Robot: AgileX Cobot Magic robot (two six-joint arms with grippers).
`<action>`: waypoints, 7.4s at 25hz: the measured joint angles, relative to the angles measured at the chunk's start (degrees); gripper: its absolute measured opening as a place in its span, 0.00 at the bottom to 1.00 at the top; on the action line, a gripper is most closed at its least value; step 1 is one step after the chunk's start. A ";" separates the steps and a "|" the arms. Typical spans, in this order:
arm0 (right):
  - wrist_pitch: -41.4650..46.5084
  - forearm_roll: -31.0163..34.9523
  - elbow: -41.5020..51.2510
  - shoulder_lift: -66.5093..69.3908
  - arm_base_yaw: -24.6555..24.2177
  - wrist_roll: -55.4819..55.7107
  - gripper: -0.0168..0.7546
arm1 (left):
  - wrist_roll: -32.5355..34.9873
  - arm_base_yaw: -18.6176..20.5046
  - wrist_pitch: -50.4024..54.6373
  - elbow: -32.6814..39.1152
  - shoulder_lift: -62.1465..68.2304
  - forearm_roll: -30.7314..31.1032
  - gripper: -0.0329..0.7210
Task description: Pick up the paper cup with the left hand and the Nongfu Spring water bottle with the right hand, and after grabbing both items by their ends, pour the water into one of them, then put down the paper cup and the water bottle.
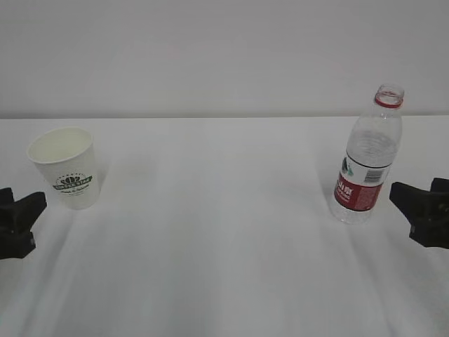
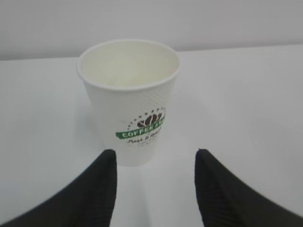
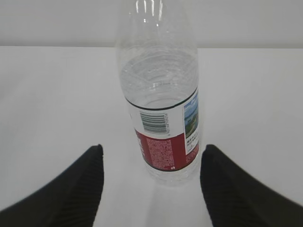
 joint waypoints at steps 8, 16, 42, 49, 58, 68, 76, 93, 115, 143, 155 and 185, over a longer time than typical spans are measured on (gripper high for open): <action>-0.23 -0.04 0.23 0.00 0.00 0.00 0.65 | 0.00 0.00 -0.37 2.29 4.10 1.40 0.56; -1.52 -0.13 2.04 0.40 0.00 0.00 0.65 | 0.00 0.00 -0.40 2.29 4.46 2.81 0.56; -25.02 3.54 2.73 21.35 0.00 -4.59 0.65 | -0.03 0.00 -0.63 2.29 4.46 4.06 0.56; -29.20 3.83 2.73 23.84 0.00 -4.82 0.65 | -0.03 0.00 -0.79 2.29 4.46 4.06 0.56; -29.42 5.93 2.73 27.37 0.00 -4.82 0.65 | -0.03 0.00 -0.79 2.29 4.46 4.06 0.56; -29.55 6.50 2.63 27.37 0.00 -4.95 0.65 | -0.03 0.00 -0.79 2.29 4.46 4.06 0.56; -29.55 7.42 1.78 27.37 0.00 -4.95 0.84 | -0.03 0.00 -0.79 2.29 4.46 4.06 0.56; -29.81 6.80 -4.46 34.23 0.00 -4.95 0.86 | -0.03 0.00 -0.79 2.29 4.46 4.14 0.56; -29.81 4.71 -11.01 38.75 0.00 -4.95 0.86 | -0.03 0.00 -0.79 2.29 4.84 4.14 0.60; -29.81 3.90 -17.85 43.26 0.00 -5.08 0.88 | -0.03 0.00 -0.88 2.29 5.35 4.14 0.60; -29.81 3.67 -19.22 45.39 0.00 -5.08 0.89 | -0.03 0.00 -0.88 2.29 5.35 4.14 0.60; -29.81 2.73 -22.39 46.87 0.00 -4.84 0.72 | -0.03 0.00 -0.88 2.29 5.35 4.14 0.59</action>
